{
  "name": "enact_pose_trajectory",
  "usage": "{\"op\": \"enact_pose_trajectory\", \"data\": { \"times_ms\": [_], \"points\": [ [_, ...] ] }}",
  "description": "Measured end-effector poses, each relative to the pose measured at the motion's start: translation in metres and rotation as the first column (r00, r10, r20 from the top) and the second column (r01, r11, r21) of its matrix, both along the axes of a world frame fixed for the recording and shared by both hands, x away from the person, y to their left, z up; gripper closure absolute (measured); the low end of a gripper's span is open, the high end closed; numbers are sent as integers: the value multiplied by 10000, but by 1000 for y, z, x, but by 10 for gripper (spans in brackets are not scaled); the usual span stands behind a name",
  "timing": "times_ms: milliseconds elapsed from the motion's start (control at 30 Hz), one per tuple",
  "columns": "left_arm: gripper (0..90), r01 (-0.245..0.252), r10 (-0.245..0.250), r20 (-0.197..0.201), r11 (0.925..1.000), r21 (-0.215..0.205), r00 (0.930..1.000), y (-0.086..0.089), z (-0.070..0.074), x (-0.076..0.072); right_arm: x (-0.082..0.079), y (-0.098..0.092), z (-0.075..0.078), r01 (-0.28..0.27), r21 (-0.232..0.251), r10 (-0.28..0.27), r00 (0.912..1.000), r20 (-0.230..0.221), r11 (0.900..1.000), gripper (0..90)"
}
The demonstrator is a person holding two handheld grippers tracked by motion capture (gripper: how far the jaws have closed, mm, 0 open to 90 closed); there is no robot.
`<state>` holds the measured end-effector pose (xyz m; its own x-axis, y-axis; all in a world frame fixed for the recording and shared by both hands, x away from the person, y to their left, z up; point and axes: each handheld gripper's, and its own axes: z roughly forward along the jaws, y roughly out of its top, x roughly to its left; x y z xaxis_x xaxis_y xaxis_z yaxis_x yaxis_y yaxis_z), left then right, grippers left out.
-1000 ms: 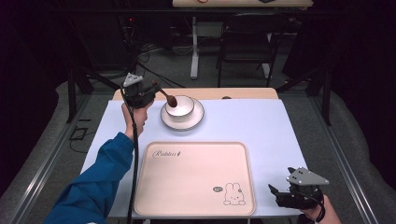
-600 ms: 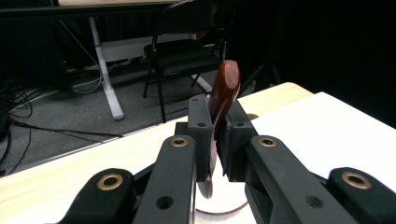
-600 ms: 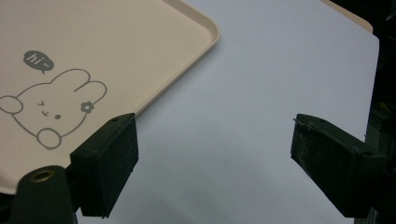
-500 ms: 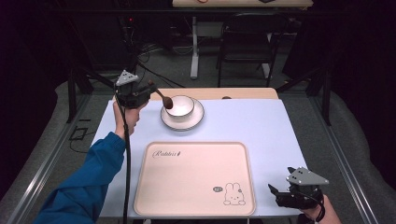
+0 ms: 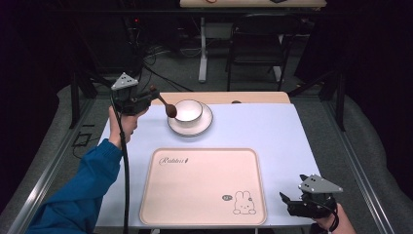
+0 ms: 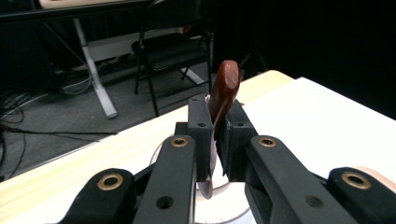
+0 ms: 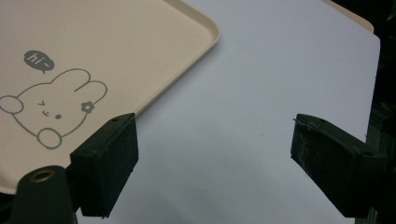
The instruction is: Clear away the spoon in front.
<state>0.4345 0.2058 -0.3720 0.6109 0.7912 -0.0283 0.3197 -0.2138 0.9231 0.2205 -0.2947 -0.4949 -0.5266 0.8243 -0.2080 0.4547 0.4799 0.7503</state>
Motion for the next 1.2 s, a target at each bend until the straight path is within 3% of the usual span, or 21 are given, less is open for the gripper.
{"op": "enact_pose_trajectory", "data": {
  "times_ms": [167,267,467,767,1200],
  "points": [
    [845,246,-245,-70,9997,74,9997,2,4,-6,-1,0,0,25,16,-25,10000,5,10000,143],
    [844,446,-442,-97,9983,363,9990,4,7,-14,0,0,0,26,22,-26,10000,-6,10000,143],
    [844,650,-642,-204,9972,382,9977,8,8,-24,-1,0,0,13,11,-13,10000,14,10000,143],
    [844,1106,-1066,-580,9913,708,9926,14,8,-41,-1,0,0,2,-6,-2,10000,42,10000,143],
    [845,1747,-1547,-1692,9784,1103,9734,19,-11,-54,0,0,0,44,13,-44,10000,1,10000,143]
  ]
}}
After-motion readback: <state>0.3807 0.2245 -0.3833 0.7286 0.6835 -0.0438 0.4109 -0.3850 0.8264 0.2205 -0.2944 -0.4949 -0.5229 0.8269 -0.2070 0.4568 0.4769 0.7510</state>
